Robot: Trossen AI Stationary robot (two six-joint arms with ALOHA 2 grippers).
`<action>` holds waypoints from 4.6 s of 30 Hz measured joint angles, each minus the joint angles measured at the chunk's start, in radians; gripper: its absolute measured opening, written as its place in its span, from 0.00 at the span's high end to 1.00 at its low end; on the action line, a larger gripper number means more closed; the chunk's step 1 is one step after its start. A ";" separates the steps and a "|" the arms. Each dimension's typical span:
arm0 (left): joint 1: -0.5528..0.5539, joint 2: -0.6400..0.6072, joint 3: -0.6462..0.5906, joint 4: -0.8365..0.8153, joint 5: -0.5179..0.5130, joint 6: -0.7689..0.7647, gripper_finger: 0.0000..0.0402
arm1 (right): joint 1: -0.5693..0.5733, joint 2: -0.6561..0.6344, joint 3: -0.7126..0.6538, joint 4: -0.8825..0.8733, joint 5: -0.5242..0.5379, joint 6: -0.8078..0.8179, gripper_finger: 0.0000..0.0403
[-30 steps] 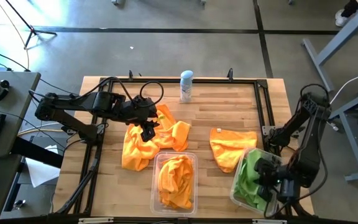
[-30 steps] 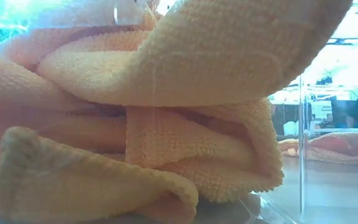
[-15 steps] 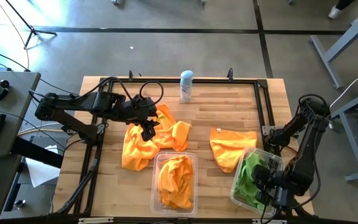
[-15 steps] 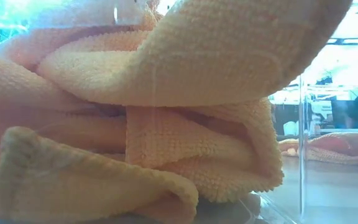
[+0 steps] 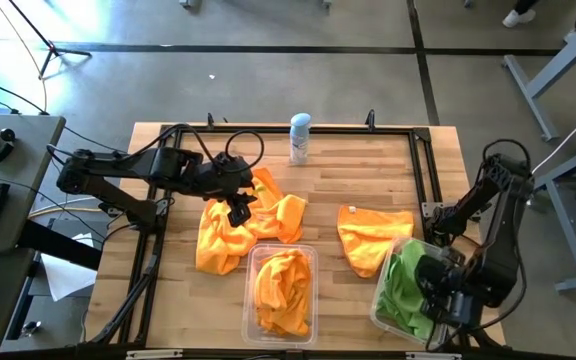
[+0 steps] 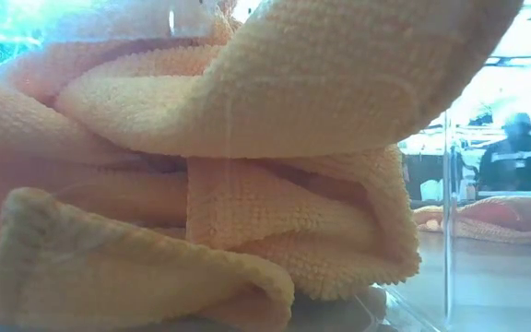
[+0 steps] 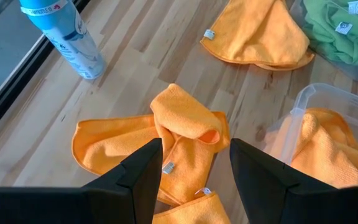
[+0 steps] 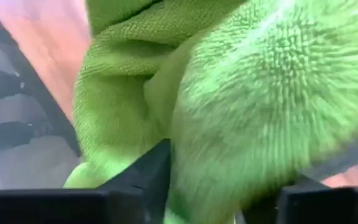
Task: Sort microfiber towel by color & place in baskets
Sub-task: Put the green towel into the right transparent bin, then put the yellow towel into the left transparent bin
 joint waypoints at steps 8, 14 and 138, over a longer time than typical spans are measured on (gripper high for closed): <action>0.000 0.016 0.000 0.000 0.000 0.006 0.57 | 0.000 0.000 0.156 -0.098 0.007 0.007 0.45; 0.000 0.017 0.000 -0.020 0.000 0.068 0.57 | 0.000 0.000 0.204 -0.140 0.159 0.053 0.48; -0.388 0.707 0.748 -0.271 0.068 -0.209 1.00 | -0.922 -0.686 -0.591 0.872 -0.019 -1.148 1.00</action>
